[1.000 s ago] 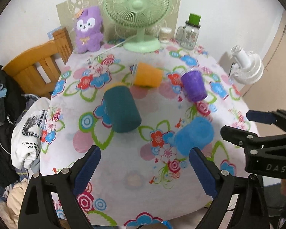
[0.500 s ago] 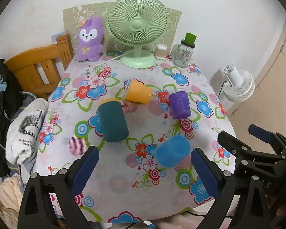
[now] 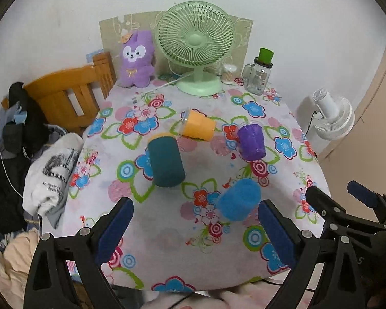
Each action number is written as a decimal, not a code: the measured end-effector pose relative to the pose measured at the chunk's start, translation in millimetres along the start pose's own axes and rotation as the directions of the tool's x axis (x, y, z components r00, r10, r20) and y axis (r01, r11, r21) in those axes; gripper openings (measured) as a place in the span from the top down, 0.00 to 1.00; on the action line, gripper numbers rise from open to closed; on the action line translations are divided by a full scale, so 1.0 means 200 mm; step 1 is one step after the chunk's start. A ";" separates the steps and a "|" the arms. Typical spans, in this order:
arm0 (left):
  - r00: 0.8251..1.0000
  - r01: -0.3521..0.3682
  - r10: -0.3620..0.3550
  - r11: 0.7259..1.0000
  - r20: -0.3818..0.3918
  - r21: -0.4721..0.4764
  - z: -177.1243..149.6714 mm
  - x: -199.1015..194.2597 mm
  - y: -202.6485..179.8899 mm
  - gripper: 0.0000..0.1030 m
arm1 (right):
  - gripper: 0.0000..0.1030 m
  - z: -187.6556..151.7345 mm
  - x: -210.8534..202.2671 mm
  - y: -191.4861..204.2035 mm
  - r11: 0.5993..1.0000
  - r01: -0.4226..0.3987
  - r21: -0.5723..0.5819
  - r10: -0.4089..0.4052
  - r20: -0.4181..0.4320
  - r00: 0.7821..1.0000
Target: Flip cup upside down
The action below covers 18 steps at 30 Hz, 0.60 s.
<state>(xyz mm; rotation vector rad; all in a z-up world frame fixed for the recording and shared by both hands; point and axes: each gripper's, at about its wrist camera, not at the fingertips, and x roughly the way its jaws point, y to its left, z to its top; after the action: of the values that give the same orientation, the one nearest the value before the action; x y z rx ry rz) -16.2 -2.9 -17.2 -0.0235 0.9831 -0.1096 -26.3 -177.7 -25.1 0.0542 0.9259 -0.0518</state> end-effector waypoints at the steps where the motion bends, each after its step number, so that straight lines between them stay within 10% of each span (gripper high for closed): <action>1: 1.000 -0.006 0.006 1.000 -0.001 0.002 0.00 0.00 0.00 0.04 | 0.07 0.00 -0.01 -0.01 1.000 0.003 0.005 -0.003 0.005 1.000; 18: 1.000 -0.007 0.008 1.000 0.017 -0.019 -0.02 -0.03 0.00 0.00 | 0.07 -0.01 -0.05 -0.02 1.000 0.008 0.011 -0.008 0.031 0.999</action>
<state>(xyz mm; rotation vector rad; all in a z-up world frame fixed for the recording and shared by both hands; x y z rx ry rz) -23.4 -2.4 -15.0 -0.0378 0.9675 -0.0932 -33.4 -180.9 -18.2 0.0594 0.8948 -0.0650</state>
